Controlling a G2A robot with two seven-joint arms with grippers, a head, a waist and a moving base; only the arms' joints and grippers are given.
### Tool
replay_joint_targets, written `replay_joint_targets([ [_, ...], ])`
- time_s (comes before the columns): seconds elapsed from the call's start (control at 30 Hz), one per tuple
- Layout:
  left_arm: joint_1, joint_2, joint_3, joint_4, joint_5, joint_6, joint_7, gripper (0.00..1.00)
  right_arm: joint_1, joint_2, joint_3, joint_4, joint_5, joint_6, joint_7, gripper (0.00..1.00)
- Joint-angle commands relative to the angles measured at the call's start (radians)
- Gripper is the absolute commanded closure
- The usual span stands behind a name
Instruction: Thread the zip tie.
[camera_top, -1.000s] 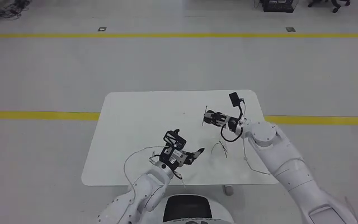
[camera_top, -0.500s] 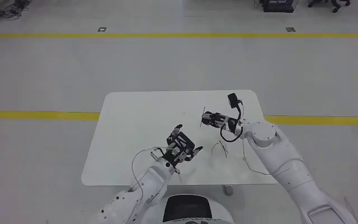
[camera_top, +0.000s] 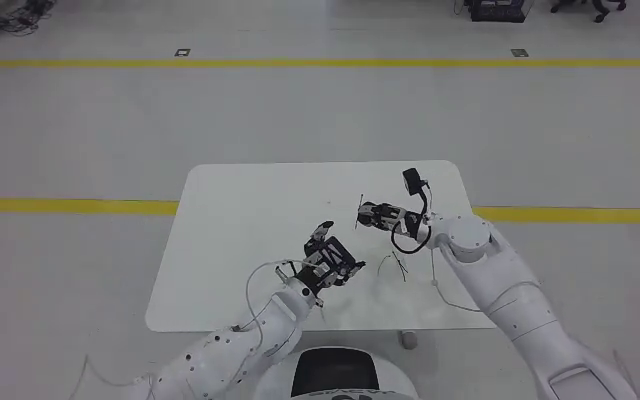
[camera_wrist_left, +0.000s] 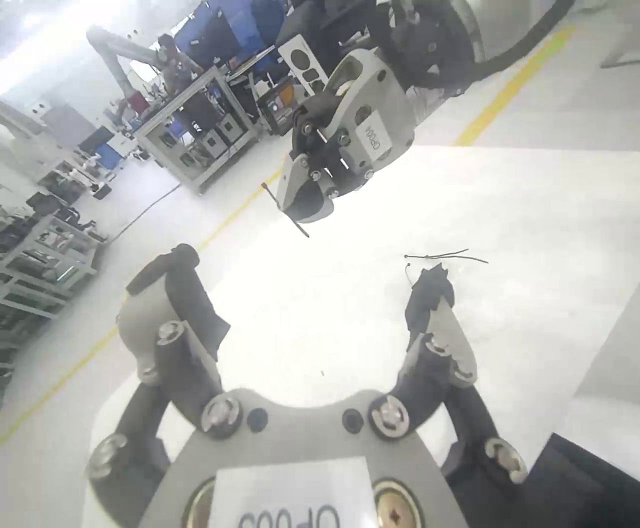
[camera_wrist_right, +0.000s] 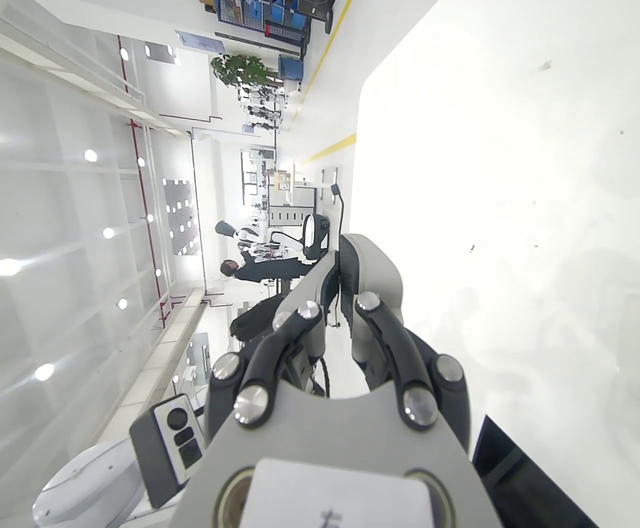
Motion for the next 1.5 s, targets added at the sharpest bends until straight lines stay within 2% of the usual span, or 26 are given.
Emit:
replay_joint_targets([
  [0.0,-0.08,0.016,0.066,0.032,0.0,0.026,-0.015,0.0,0.001,-0.001,0.0,-0.002,0.009,0.008,0.009,1.0],
  [0.03,-0.135,0.028,0.128,0.046,0.0,0.063,-0.031,0.0,0.002,-0.002,0.001,-0.001,0.017,0.014,0.016,1.0],
  [0.07,-0.174,0.035,0.177,0.05,0.0,0.084,-0.038,0.0,0.003,-0.002,0.001,-0.001,0.02,0.019,0.021,1.0],
  [0.13,-0.25,0.048,0.249,0.05,0.0,0.084,-0.069,0.0,0.007,-0.003,-0.001,0.001,0.026,0.031,0.033,1.0],
  [0.23,-0.338,0.063,0.327,0.046,0.0,0.084,-0.111,0.0,0.011,-0.005,-0.003,0.003,0.028,0.049,0.048,1.0],
  [0.3,-0.383,0.069,0.367,0.044,0.0,0.084,-0.119,0.0,0.014,-0.005,-0.003,0.005,0.032,0.056,0.06,1.0],
  [0.57,-0.389,0.07,0.371,0.047,0.0,0.079,-0.122,0.0,0.014,-0.005,-0.003,0.005,0.032,0.056,0.06,1.0],
  [0.7,-0.428,0.072,0.381,0.071,0.0,0.035,-0.089,0.0,-0.001,-0.007,-0.004,-0.011,0.029,0.063,0.03,1.0],
  [0.8,-0.466,0.076,0.381,0.079,0.0,-0.024,-0.12,0.0,-0.002,-0.008,-0.004,-0.012,0.035,0.078,0.03,1.0],
  [0.87,-0.485,0.078,0.381,0.075,0.0,-0.05,-0.172,0.0,0.0,-0.01,-0.005,-0.011,0.04,0.089,0.031,1.0],
  [0.9,-0.491,0.078,0.381,0.07,0.0,-0.049,-0.186,0.0,0.002,-0.01,-0.006,-0.011,0.035,0.09,0.033,1.0],
  [0.93,-0.492,0.078,0.381,0.066,0.0,-0.028,-0.183,0.0,0.002,-0.01,-0.006,-0.011,0.035,0.09,0.033,1.0],
  [1.13,-0.492,0.078,0.381,0.066,0.0,-0.028,-0.183,0.0,0.002,-0.01,-0.006,-0.011,0.035,0.09,0.033,1.0],
  [1.23,-0.492,0.077,0.381,0.076,0.0,-0.047,-0.173,0.0,-0.01,-0.012,-0.004,-0.02,0.042,0.093,0.004,1.0],
  [1.33,-0.511,0.075,0.381,0.086,0.0,-0.08,-0.187,0.0,-0.015,-0.014,0.003,-0.023,0.071,0.105,-0.011,1.0],
  [1.47,-0.518,0.074,0.381,0.085,0.0,-0.083,-0.192,0.0,-0.015,-0.015,0.004,-0.023,0.075,0.105,-0.011,1.0],
])
